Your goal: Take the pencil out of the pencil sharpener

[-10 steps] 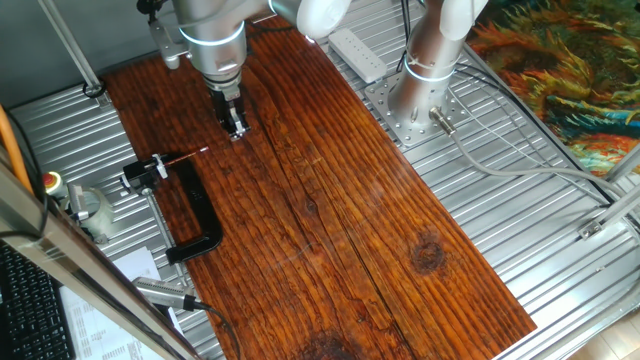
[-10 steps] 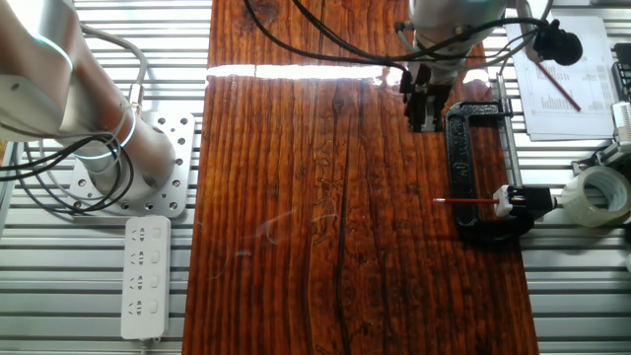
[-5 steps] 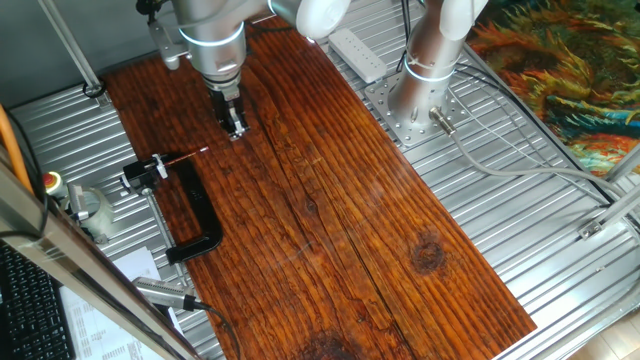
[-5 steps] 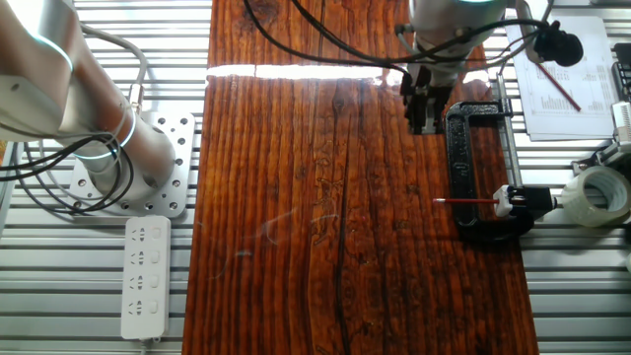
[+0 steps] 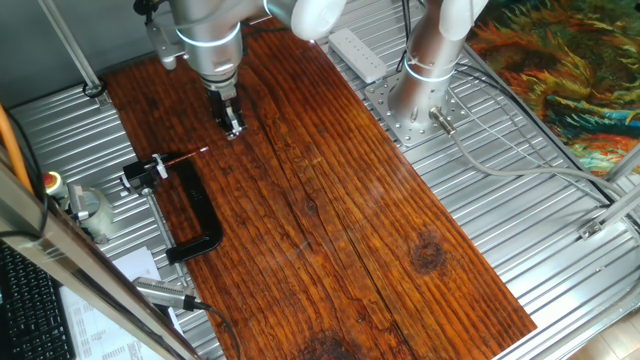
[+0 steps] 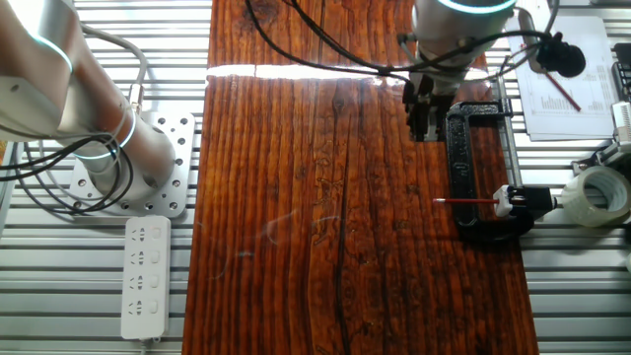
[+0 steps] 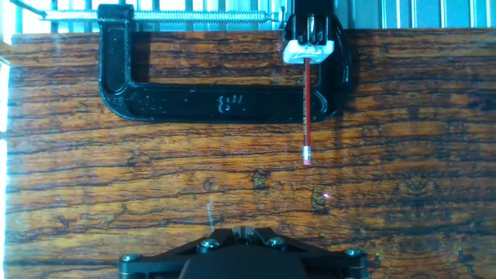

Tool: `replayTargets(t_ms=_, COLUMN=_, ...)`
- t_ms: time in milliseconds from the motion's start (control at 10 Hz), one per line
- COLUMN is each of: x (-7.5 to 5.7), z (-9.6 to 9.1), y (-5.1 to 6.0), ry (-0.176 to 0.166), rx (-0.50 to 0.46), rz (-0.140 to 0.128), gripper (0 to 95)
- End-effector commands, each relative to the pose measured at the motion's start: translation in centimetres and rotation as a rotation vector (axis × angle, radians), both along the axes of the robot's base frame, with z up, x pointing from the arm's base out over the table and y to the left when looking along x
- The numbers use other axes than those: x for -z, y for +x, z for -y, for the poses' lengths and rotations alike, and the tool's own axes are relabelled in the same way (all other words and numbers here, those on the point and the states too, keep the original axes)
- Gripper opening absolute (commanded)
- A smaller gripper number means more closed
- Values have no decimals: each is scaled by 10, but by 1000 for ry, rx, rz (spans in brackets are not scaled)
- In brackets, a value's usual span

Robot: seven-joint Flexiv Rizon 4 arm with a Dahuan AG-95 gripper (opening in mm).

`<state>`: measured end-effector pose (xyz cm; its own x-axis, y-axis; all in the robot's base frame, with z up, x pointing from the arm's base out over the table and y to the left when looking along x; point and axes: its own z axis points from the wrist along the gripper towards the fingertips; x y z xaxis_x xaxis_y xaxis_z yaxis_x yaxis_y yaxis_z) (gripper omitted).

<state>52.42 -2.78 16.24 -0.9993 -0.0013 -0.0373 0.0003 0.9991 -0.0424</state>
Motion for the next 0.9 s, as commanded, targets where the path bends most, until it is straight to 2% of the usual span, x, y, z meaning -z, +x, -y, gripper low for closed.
replayTargets(t_ms=100, x=5, z=3, y=5, ry=-3, rx=13, rz=-4, gripper=0)
replayTargets(t_ms=500, x=13, z=20, y=23, ry=-5, rx=35, rz=-9, gripper=0)
replayTargets(t_ms=900, x=18, z=36, y=33, ry=-14, rx=20, rz=0, gripper=0)
